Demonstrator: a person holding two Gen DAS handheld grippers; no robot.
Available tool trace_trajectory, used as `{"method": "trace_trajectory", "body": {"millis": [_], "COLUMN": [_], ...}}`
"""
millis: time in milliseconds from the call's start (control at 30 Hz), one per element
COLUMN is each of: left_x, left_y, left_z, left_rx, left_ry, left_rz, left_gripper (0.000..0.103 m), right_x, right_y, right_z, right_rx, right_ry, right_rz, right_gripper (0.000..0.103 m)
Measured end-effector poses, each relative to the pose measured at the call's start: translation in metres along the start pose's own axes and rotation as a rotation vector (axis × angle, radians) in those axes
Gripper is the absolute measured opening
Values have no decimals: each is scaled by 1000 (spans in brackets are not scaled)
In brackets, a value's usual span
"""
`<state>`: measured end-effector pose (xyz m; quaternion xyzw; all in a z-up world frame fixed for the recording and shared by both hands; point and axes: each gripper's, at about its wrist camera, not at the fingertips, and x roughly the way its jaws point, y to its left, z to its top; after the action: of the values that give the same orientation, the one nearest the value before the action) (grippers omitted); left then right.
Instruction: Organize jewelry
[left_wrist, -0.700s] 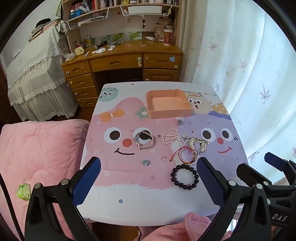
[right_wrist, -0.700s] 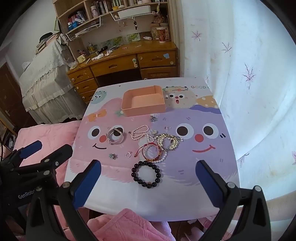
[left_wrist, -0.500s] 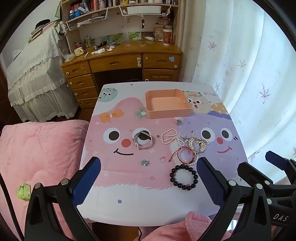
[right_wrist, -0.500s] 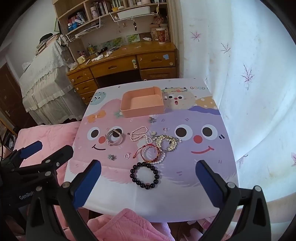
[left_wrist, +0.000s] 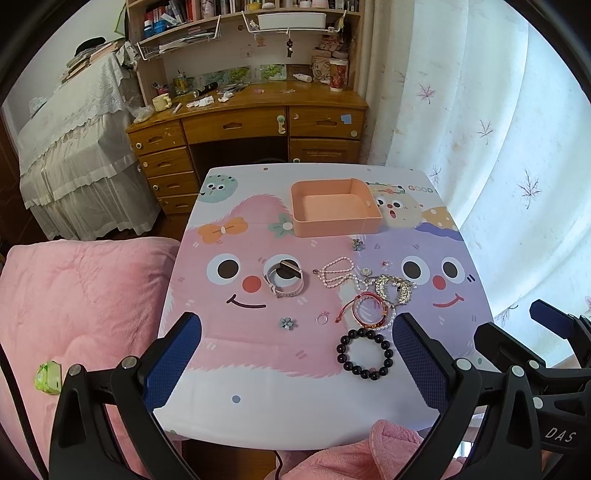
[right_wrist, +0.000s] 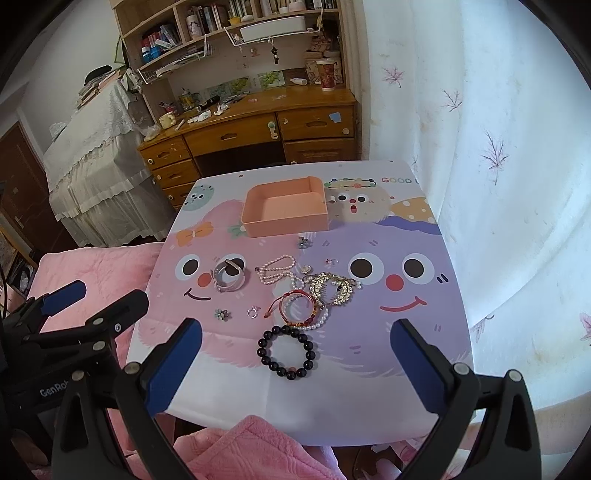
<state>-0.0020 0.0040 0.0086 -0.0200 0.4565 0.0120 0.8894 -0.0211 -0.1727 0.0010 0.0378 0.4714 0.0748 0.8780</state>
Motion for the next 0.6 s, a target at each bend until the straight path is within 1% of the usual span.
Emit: {"method": "trace_trajectory", "body": {"millis": [100,267,300,333,367,467,600], "left_x": [2,1,1,1,1,0,1], "left_y": [1,-7,-7,-8,-8,-10,-9], "left_z": [-2,-5,-5,-4,-4,-5,-5], "left_rx": [1,4,16,17,19,50,36], "left_ry": [3,-5,-3,18,17,-14,-10], "left_rz": [4,32,49,48,51,91,70], "left_gripper": [102,102,102,102,102,102,102], "right_x": [0,-1,-1,-1,-1,-2,-1], "right_y": [-1,0,0,0,0,0,0], "right_z": [1,1,2,2,2,2,1], "right_rx": [-4,-6,-5,-6,-5,-5,-4], "right_ry": [-1,-4,-2,-3,-2,-1,-1], "right_rz": [5,4,3,4,4,2,4], "right_gripper": [102,102,102,102,102,102,102]}}
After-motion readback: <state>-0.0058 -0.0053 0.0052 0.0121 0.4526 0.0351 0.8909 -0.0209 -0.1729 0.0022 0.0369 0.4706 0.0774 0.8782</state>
